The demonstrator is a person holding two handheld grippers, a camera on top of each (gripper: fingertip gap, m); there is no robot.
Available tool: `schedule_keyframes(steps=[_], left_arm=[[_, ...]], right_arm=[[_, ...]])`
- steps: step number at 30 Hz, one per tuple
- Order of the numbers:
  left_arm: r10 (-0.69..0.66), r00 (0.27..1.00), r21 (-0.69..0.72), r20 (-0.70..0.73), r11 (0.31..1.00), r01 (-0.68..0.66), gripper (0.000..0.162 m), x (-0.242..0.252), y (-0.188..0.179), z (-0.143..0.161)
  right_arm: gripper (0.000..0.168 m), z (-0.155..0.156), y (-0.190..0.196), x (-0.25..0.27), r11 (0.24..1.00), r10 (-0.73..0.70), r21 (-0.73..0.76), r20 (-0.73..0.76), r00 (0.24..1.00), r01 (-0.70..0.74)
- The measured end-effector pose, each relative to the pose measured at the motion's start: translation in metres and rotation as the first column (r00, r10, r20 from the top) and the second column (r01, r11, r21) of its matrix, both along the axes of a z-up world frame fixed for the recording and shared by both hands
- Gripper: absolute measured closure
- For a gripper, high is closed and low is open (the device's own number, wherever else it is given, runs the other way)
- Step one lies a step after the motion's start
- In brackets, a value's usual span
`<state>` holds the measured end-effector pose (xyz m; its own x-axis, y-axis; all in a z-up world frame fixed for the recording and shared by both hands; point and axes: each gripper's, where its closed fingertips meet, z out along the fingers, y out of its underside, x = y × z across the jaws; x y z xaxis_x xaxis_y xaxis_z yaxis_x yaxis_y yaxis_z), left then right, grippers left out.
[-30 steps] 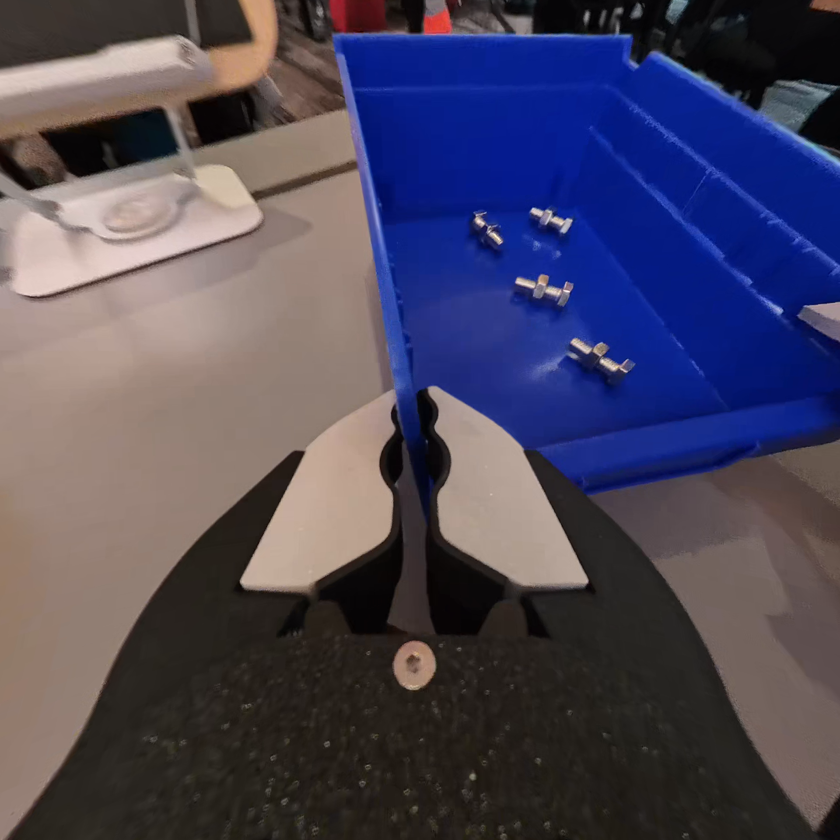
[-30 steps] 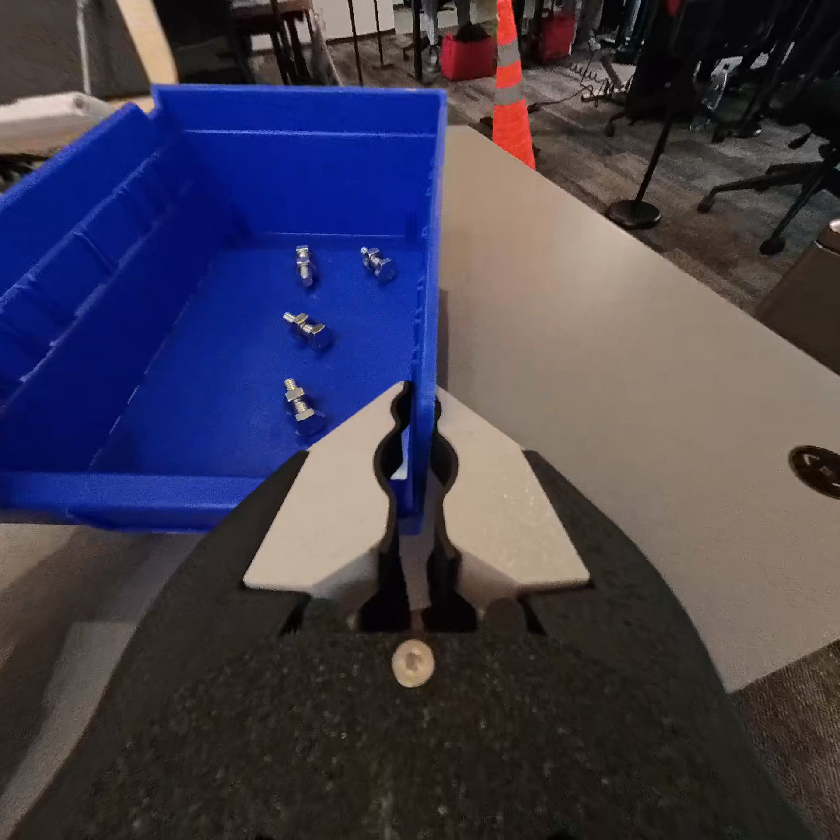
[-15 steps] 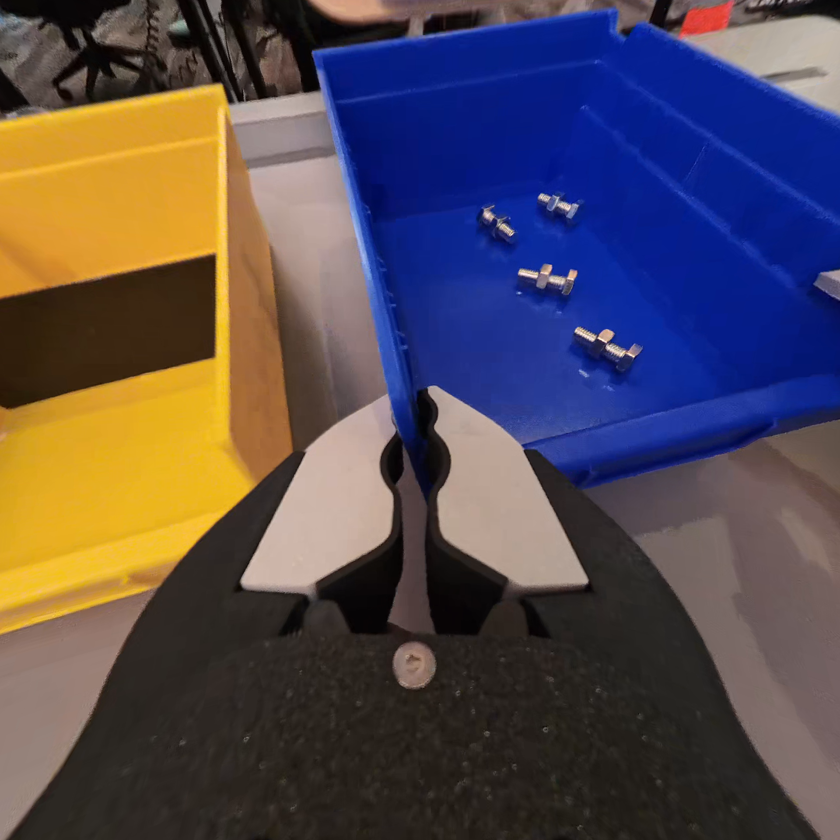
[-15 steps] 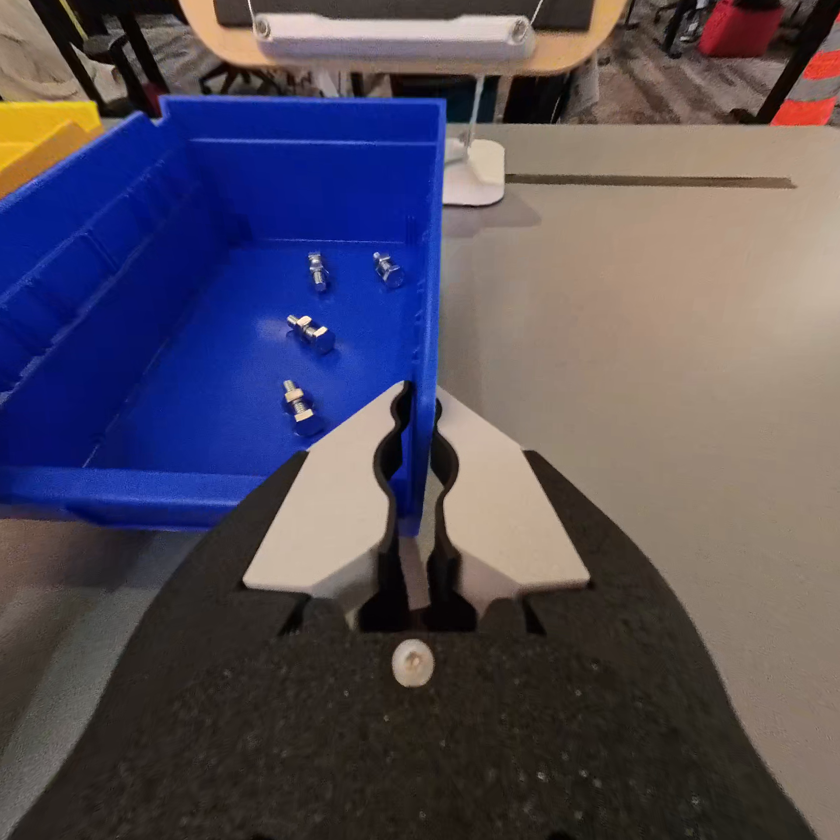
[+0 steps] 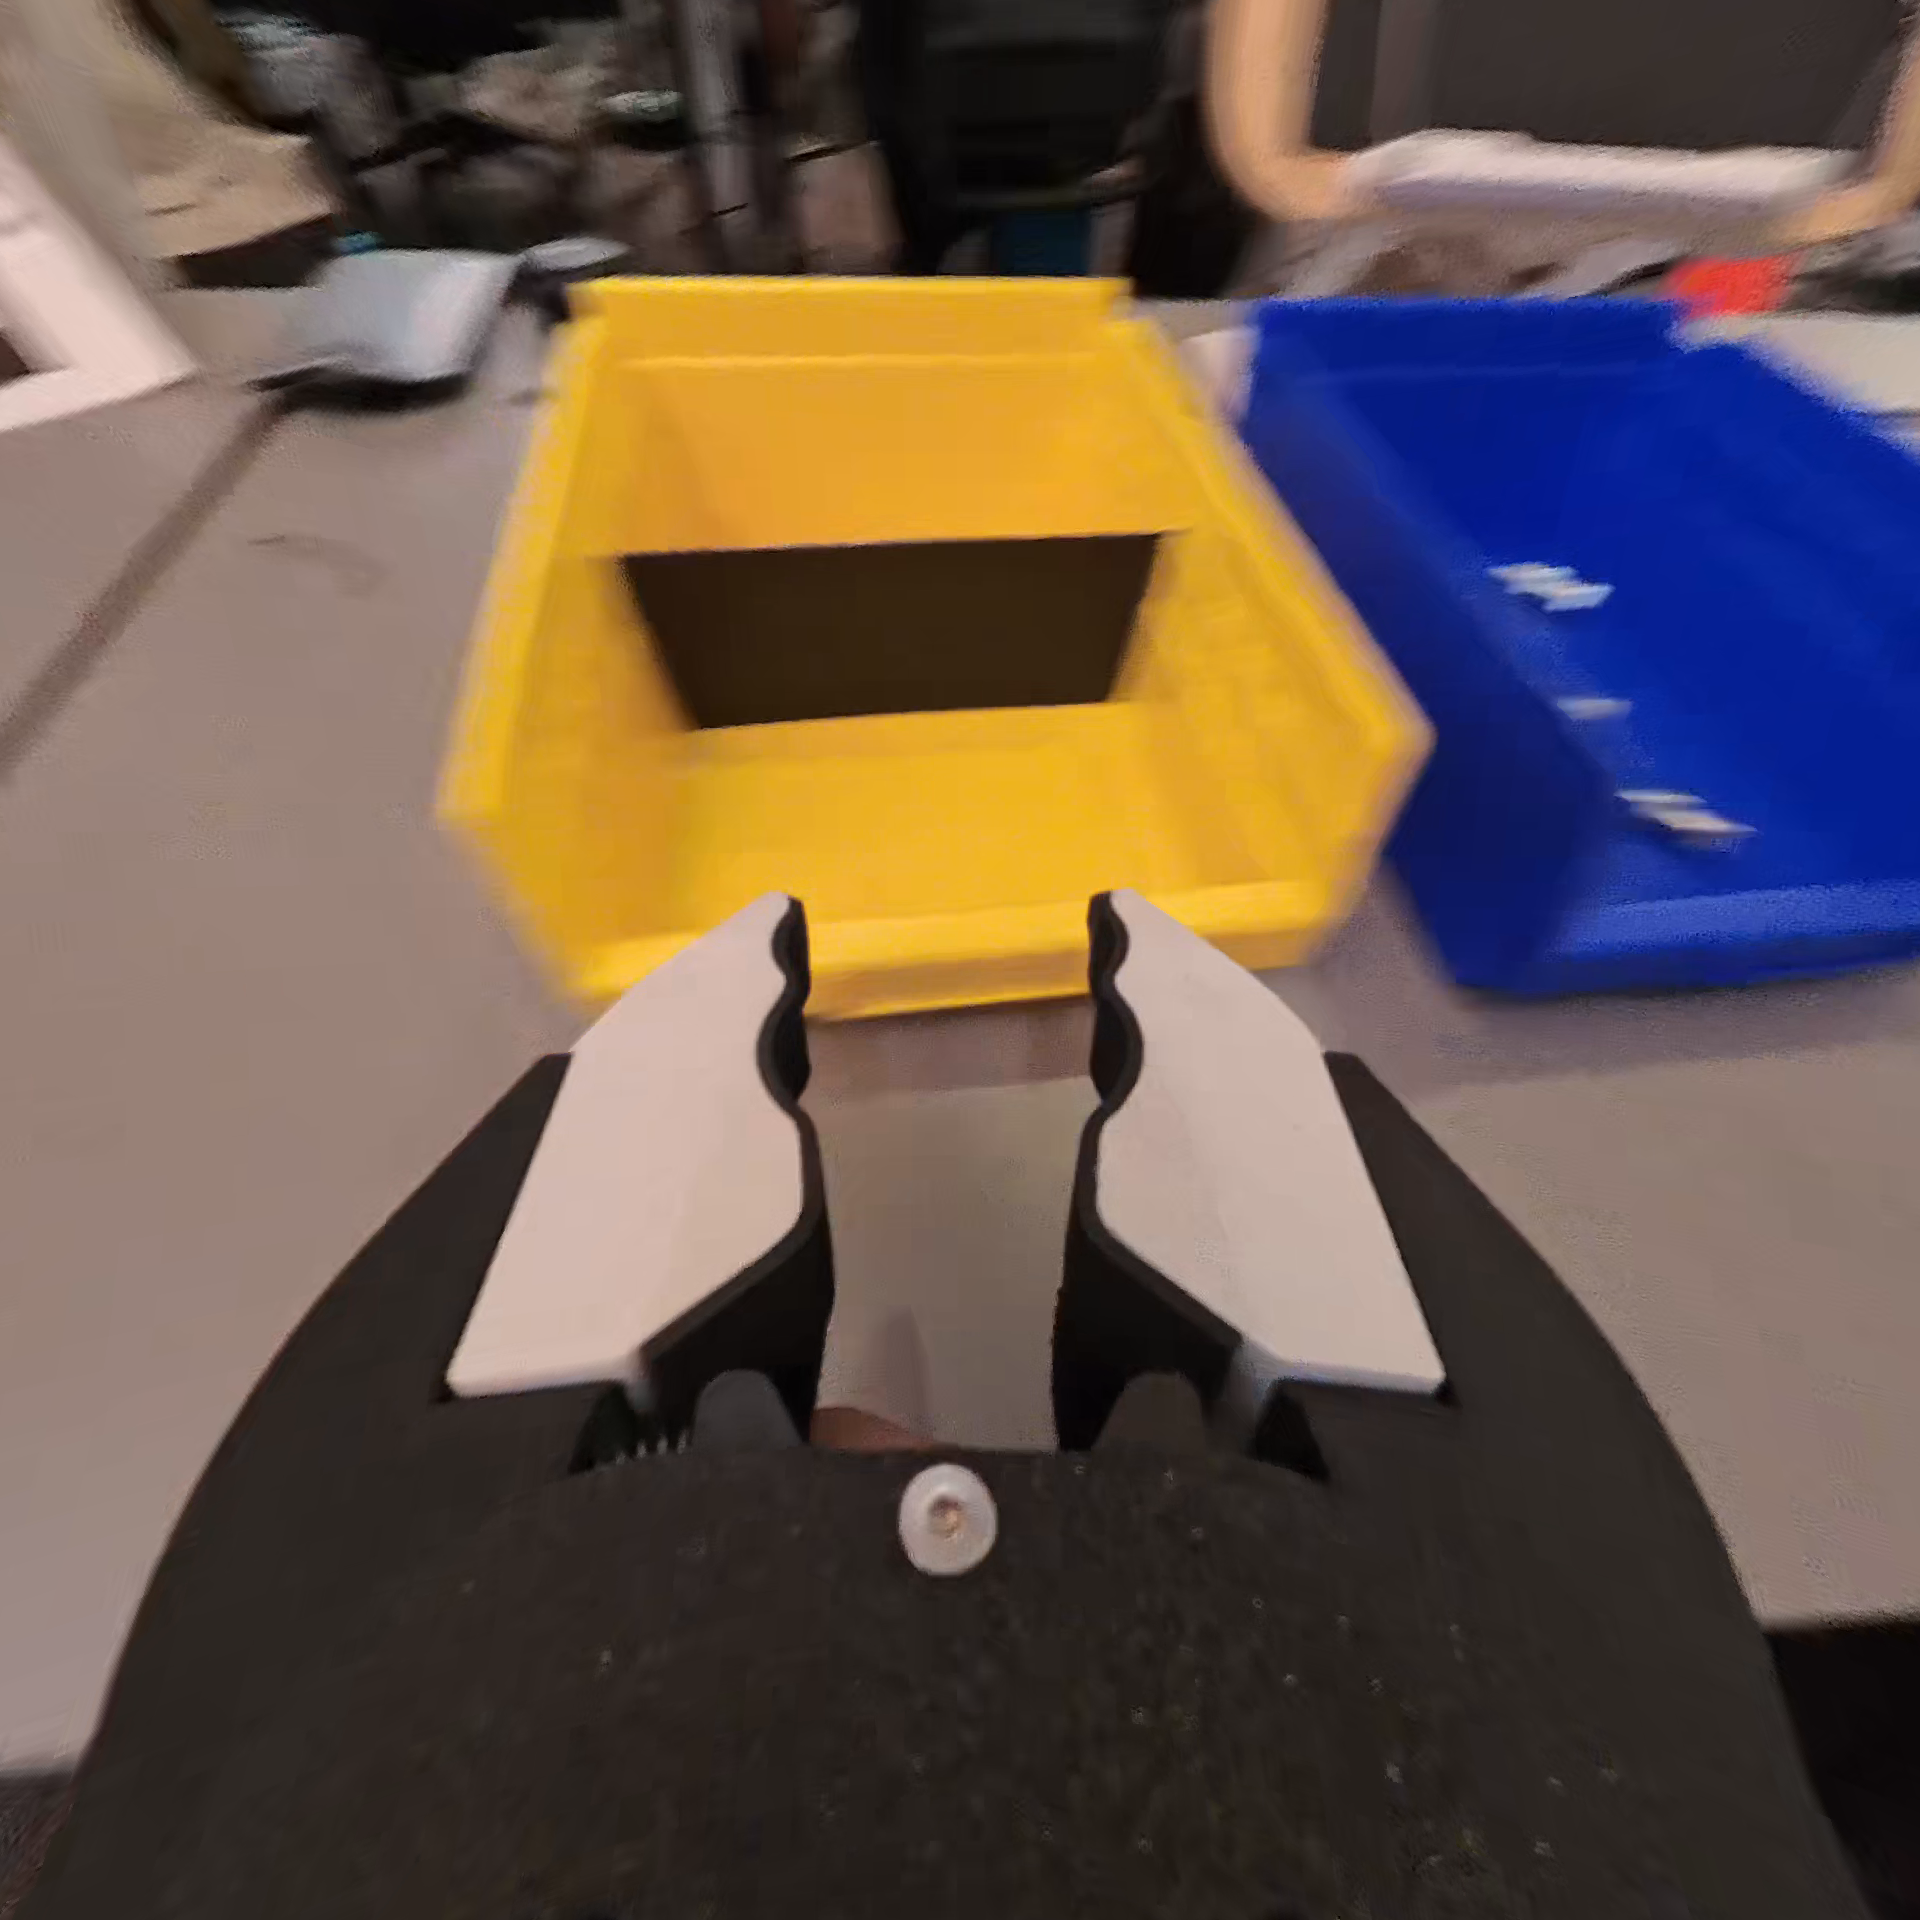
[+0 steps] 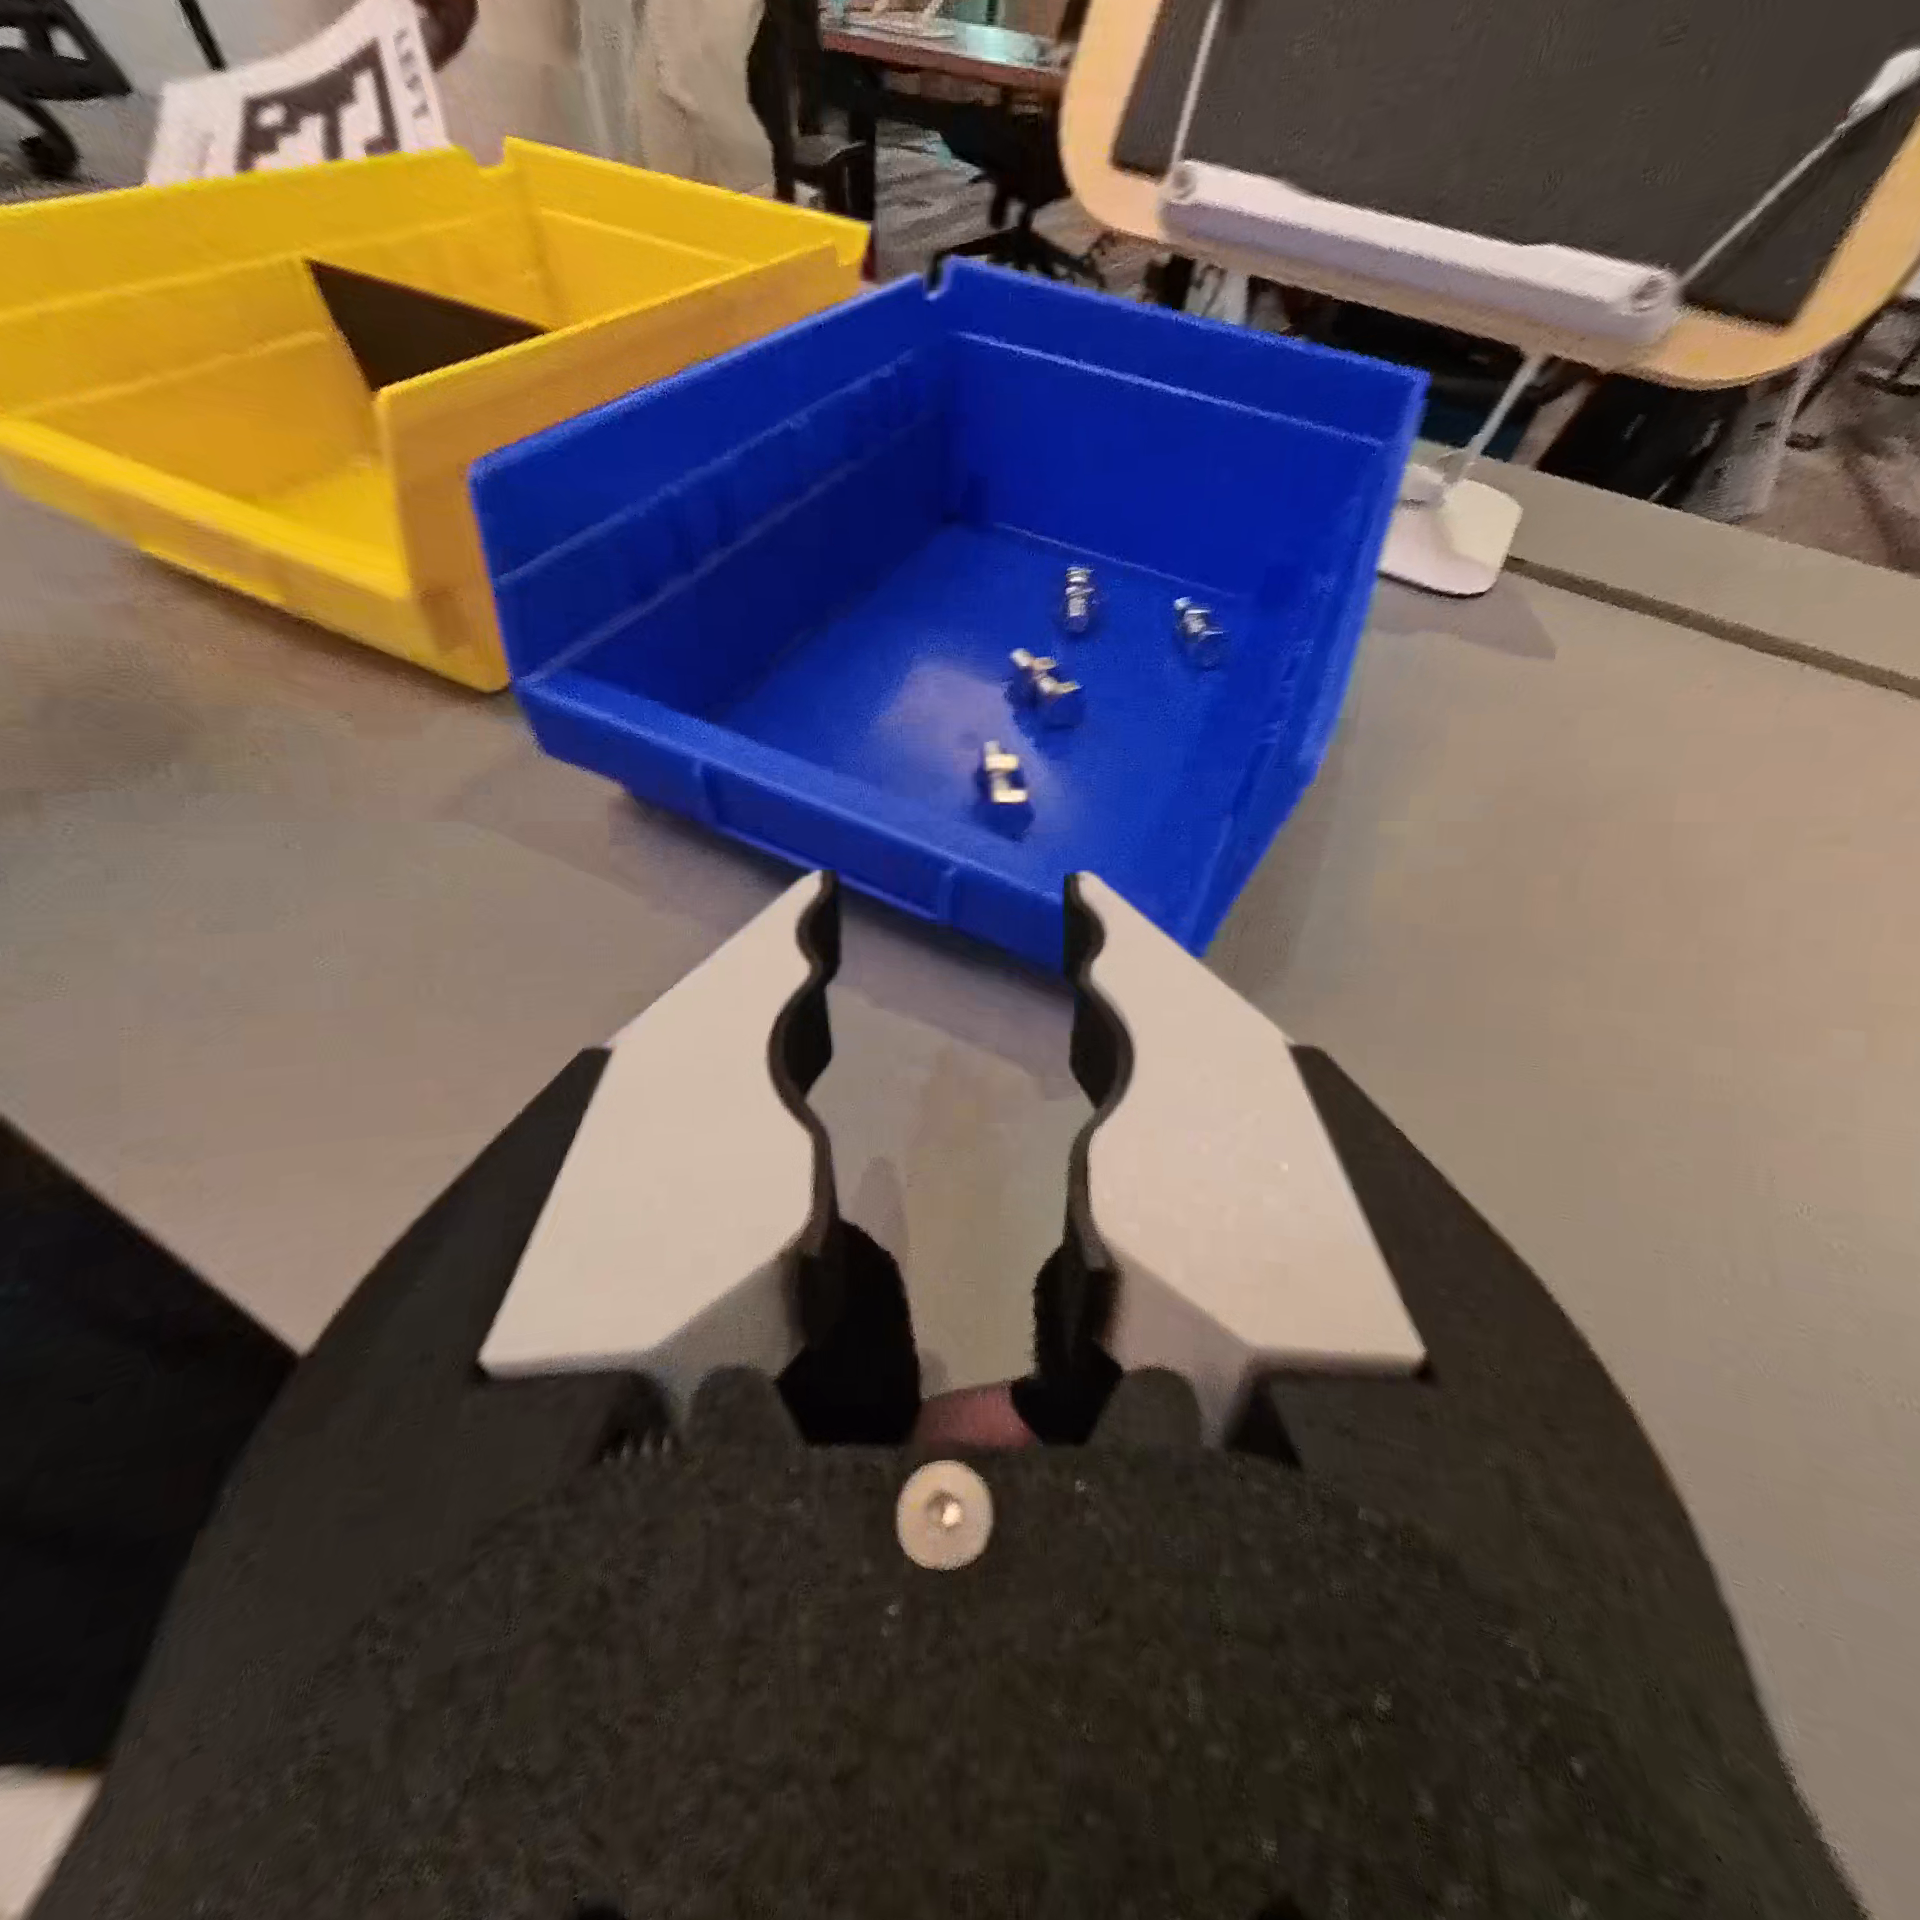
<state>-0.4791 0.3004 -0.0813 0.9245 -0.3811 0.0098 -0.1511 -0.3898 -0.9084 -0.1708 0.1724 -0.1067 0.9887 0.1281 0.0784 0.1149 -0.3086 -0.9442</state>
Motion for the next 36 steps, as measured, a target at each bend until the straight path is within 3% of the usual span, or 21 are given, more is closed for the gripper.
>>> schedule_keyframes(steps=[2, 4, 7, 10, 14, 15, 16, 18, 25, 30, 31, 33, 36], left_arm=[[0.127, 0.990, -0.004, -0.068, 0.992, -0.128, 0.111, -0.052, 0.019, -0.006], [0.155, 0.986, -0.027, -0.061, 0.987, -0.157, 0.113, -0.075, 0.036, -0.014], [0.119, 0.993, -0.119, 0.009, 0.986, -0.117, 0.114, -0.079, 0.056, -0.031], [0.068, 0.995, -0.142, 0.074, 0.988, -0.057, 0.118, -0.071, 0.070, -0.037], [0.001, 0.993, -0.175, 0.119, 0.984, 0.020, 0.123, -0.053, 0.079, -0.044], [-0.018, 0.995, -0.173, 0.102, 0.984, 0.035, 0.132, -0.048, 0.080, -0.045], [-0.020, 0.997, -0.164, 0.075, 0.986, 0.032, 0.157, -0.046, 0.081, -0.046], [0.003, 1.000, -0.146, 0.022, 0.989, 0.000, 0.159, -0.046, 0.080, -0.047], [-0.012, 1.000, -0.155, -0.011, 0.988, 0.011, 0.157, -0.048, 0.023, -0.047], [0.043, 0.999, -0.158, -0.003, 0.987, -0.043, 0.158, -0.071, -0.029, -0.047], [0.051, 0.999, -0.160, 0.007, 0.986, -0.049, 0.157, -0.073, -0.037, -0.047], [0.092, 0.996, -0.152, -0.007, 0.984, -0.092, 0.157, -0.080, -0.046, -0.046], [0.115, 0.993, -0.079, -0.041, 0.990, -0.118, 0.157, -0.079, -0.054, -0.033]], right_arm=[[0.126, -0.007, -0.007, -0.032, 0.995, 0.087, -0.038, -0.028, 0.996, -0.088], [0.125, -0.017, -0.007, -0.066, 0.981, 0.174, -0.075, -0.088, 0.981, -0.181], [0.121, -0.036, -0.004, -0.108, 0.938, 0.291, -0.149, -0.154, 0.944, -0.314], [0.121, -0.056, 0.006, -0.132, 0.912, 0.351, -0.184, -0.111, 0.930, -0.367], [0.119, -0.042, 0.023, -0.162, 0.900, 0.408, -0.116, -0.119, 0.905, -0.421], [0.119, -0.036, 0.028, -0.169, 0.899, 0.413, -0.096, -0.143, 0.900, -0.428], [0.119, -0.033, 0.033, -0.175, 0.901, 0.407, -0.089, -0.163, 0.899, -0.425], [0.114, -0.030, 0.048, -0.180, 0.924, 0.352, -0.091, -0.178, 0.919, -0.372], [0.107, -0.028, 0.091, -0.185, 0.987, 0.128, -0.086, -0.112, 0.985, -0.138], [0.107, -0.028, 0.094, -0.200, 0.991, 0.096, -0.077, -0.127, 0.987, -0.106], [0.123, -0.026, 0.092, -0.209, 0.986, 0.132, -0.078, -0.166, 0.977, -0.146], [0.152, -0.022, 0.089, -0.207, 0.991, 0.071, -0.097, -0.163, 0.984, -0.087], [0.160, -0.004, 0.084, -0.202, 0.996, 0.047, -0.067, -0.066, 0.997, -0.051]])
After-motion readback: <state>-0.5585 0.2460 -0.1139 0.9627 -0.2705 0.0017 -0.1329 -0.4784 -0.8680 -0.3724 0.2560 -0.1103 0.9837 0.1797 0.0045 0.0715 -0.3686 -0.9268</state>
